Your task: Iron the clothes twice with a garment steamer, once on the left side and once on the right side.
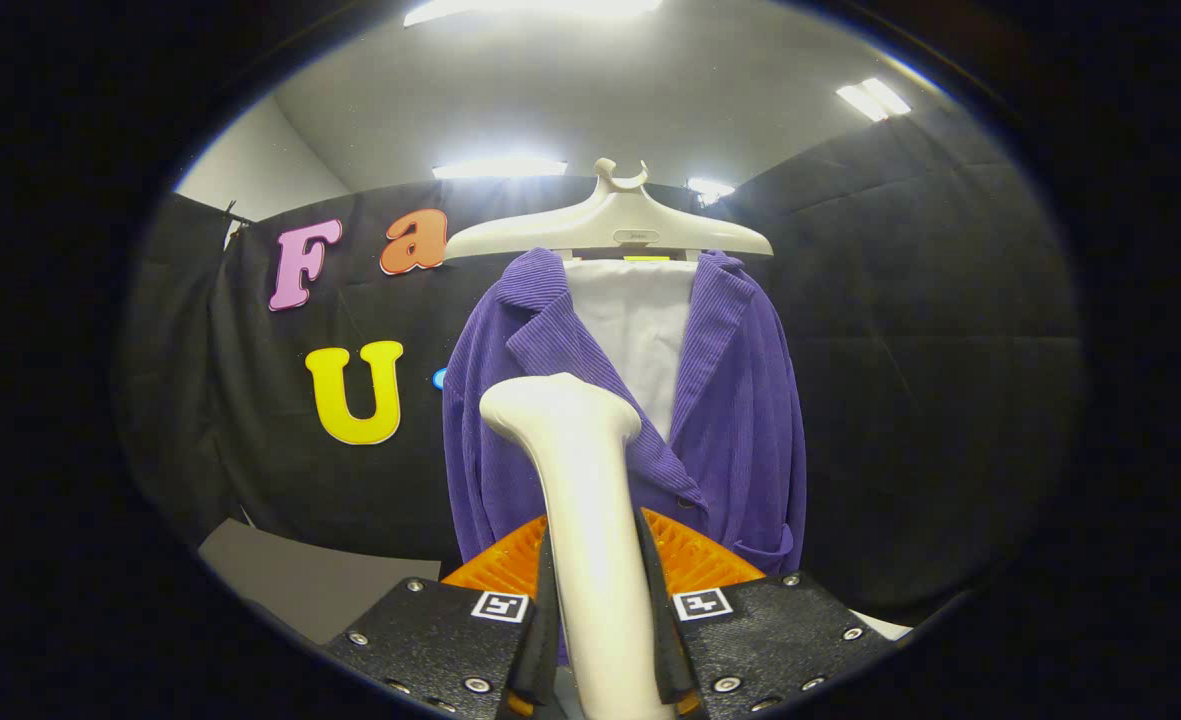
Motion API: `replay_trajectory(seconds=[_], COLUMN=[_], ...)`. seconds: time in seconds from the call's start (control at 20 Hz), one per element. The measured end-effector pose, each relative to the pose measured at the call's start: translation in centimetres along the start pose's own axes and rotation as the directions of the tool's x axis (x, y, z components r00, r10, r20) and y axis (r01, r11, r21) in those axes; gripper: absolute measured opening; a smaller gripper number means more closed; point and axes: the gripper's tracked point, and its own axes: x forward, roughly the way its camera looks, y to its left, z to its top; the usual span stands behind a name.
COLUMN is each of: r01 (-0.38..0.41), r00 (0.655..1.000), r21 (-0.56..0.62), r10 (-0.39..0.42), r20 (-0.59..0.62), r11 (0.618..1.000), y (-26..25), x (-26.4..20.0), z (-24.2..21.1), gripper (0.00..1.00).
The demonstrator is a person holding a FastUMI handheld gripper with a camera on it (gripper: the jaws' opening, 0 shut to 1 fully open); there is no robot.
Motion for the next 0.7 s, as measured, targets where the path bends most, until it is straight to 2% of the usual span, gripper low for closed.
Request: replay_trajectory(seconds=[0.3, 0.7], r01=[0.026, 0.102], r00=[1.0, 0.991], r21=[-0.007, -0.005], r10=[-0.026, -0.102], r20=[0.008, -0.089], r11=[1.0, 0.995], y=[0.9, 0.4], x=[1.3, 1.4], z=[-1.4, -7.4], gripper=[0.38, 0.38])
